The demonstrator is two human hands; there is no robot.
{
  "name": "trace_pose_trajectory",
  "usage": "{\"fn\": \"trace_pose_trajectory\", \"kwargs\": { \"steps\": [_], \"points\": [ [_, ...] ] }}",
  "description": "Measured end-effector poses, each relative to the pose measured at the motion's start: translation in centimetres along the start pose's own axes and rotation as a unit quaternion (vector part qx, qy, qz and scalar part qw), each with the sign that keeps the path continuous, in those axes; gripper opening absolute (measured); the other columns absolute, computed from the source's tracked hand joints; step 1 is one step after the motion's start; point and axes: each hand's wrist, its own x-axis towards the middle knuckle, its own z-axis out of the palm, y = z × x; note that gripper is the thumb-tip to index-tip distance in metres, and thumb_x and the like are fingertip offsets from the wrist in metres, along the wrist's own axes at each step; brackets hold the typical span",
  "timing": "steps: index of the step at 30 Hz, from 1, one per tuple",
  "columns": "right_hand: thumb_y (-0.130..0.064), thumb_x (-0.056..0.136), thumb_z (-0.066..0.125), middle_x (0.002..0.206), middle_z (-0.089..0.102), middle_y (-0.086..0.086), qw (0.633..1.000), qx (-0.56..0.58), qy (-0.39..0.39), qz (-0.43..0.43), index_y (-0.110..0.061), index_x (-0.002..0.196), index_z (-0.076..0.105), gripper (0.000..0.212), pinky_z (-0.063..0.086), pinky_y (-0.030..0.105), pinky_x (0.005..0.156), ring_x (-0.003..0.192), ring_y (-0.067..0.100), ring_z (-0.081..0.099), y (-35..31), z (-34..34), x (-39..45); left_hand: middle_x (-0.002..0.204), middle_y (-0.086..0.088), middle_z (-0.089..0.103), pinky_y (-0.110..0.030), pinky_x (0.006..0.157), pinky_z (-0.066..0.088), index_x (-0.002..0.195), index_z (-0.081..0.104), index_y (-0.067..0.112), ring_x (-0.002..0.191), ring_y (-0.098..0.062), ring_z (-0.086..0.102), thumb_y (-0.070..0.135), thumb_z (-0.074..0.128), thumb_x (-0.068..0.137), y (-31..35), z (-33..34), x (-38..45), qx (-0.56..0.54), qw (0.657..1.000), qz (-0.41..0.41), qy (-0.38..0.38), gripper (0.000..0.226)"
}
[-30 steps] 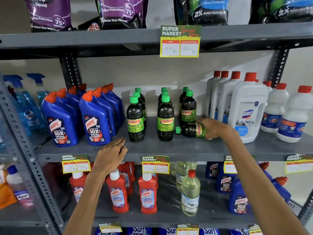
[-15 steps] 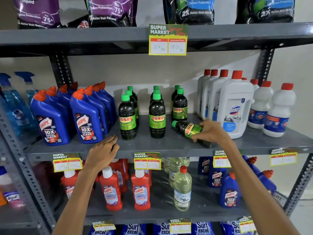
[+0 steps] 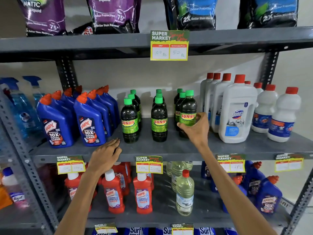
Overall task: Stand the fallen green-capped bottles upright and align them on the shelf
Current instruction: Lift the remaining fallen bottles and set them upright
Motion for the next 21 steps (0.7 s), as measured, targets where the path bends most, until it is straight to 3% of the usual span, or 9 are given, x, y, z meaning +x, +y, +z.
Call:
{"fn": "trace_pose_trajectory", "kwargs": {
  "steps": [2,5,10,16,21],
  "points": [
    [-0.041,0.049,0.090,0.111,0.057,0.009,1.000,-0.013,0.004,-0.003,-0.020,0.107,0.039,0.080,0.052,0.045,0.090,0.105,0.027,0.057,0.3,0.9,0.2,0.151,0.003,0.042,-0.035,0.111,0.033,0.144,0.043,0.018,0.139,-0.015,0.040,0.035,0.037,0.100,0.0,-0.1,0.0,-0.004,1.000,-0.006,-0.001,0.047],
    [-0.037,0.049,0.091,0.112,0.055,0.011,0.999,-0.046,-0.006,-0.002,-0.013,0.108,0.042,0.081,0.047,0.051,0.095,0.108,0.030,0.054,1.2,1.7,0.3,0.151,0.003,0.042,-0.037,0.111,0.035,0.144,0.043,0.018,0.139,-0.015,0.040,0.035,0.037,0.100,0.0,-0.1,-0.1,-0.012,1.000,-0.007,-0.001,0.047],
    [-0.031,0.050,0.092,0.116,0.054,0.012,0.999,-0.048,0.000,0.006,-0.007,0.113,0.043,0.084,0.042,0.051,0.101,0.114,0.029,0.050,2.1,1.7,0.2,0.151,0.002,0.042,-0.035,0.111,0.033,0.144,0.044,0.017,0.139,-0.015,0.039,0.034,0.038,0.100,0.0,0.1,-0.1,-0.015,1.000,-0.007,0.007,0.047],
    [-0.039,0.050,0.090,0.127,0.051,0.015,0.998,-0.058,-0.007,0.024,-0.006,0.124,0.039,0.096,0.041,0.053,0.104,0.123,0.032,0.044,2.4,1.7,0.1,0.151,0.001,0.042,-0.033,0.112,0.031,0.144,0.043,0.016,0.139,-0.015,0.039,0.032,0.039,0.100,0.2,0.2,-0.1,-0.008,1.000,-0.010,0.017,0.047],
    [-0.045,0.049,0.092,0.134,0.044,0.015,0.997,-0.063,-0.030,0.024,-0.010,0.131,0.034,0.106,0.039,0.048,0.107,0.127,0.033,0.040,2.6,1.1,-0.4,0.149,-0.001,0.045,-0.038,0.108,0.037,0.142,0.047,0.017,0.135,-0.020,0.045,0.031,0.042,0.099,0.6,0.1,-0.2,-0.023,0.999,-0.028,0.032,0.045]
  ]
}}
